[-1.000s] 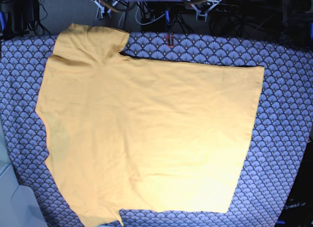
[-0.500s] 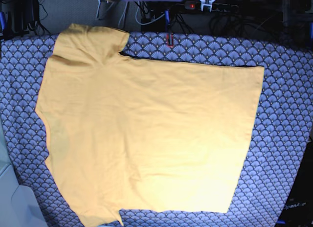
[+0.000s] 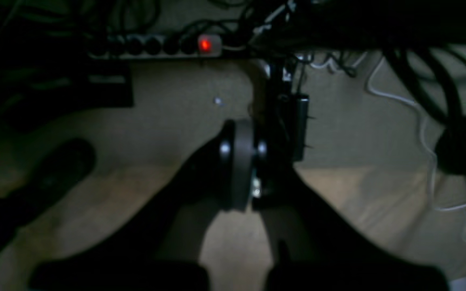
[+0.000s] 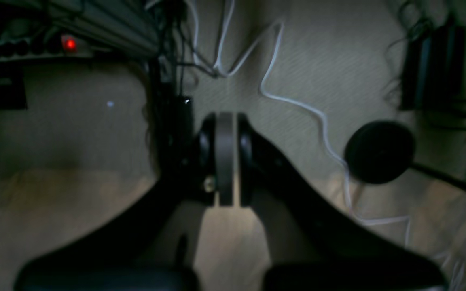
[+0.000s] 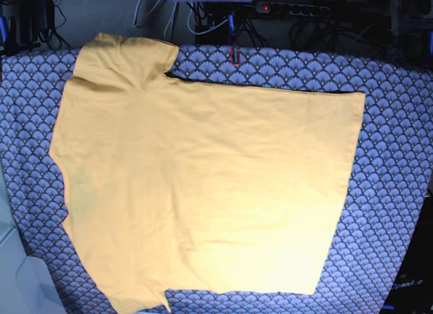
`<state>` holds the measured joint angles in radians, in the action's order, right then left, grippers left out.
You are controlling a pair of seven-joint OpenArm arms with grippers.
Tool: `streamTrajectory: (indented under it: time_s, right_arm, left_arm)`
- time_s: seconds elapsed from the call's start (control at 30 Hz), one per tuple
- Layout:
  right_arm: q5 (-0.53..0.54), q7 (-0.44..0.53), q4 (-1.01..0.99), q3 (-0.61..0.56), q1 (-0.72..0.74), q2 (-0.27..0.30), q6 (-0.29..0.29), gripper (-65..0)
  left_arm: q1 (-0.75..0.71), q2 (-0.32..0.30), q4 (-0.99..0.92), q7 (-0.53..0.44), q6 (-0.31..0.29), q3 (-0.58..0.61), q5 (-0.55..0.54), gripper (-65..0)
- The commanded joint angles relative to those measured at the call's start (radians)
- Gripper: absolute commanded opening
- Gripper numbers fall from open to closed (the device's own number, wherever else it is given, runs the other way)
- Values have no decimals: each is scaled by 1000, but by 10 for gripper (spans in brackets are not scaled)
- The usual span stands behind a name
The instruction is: Fold the T-shirt properly
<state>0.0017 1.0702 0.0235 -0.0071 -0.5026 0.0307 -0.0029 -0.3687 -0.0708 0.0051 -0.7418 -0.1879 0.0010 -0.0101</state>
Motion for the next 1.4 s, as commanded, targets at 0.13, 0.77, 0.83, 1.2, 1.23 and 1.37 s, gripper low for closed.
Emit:
streamTrajectory:
  time_s: [0.13, 0.77, 0.83, 1.2, 1.23, 1.37]
  right_arm:
    - [-1, 302, -6, 2, -94, 19, 8, -650]
    - [-1, 176, 979, 9, -609, 19, 8, -650]
    - [-1, 71, 1160, 9, -680, 19, 8, -650]
    - [5, -525, 1895, -6, -793, 111, 10, -650]
    - [7, -571, 1931, -8, -776, 119, 10, -650]
    - [120, -737, 1963, 2, -666, 160, 74, -650]
  left_arm:
    - [-118, -2, -5, -279, -20, -2, 2, -650]
    - [-462, -7, 356, -571, -98, 0, -169, -650]
    - [-542, -7, 514, -566, -98, 0, -169, -650]
    - [-827, -34, 1340, -190, -97, -39, -225, -650]
    - [-833, -36, 1396, -135, -97, -58, -230, -650]
    - [-833, -31, 1627, 95, -97, -160, -232, -650]
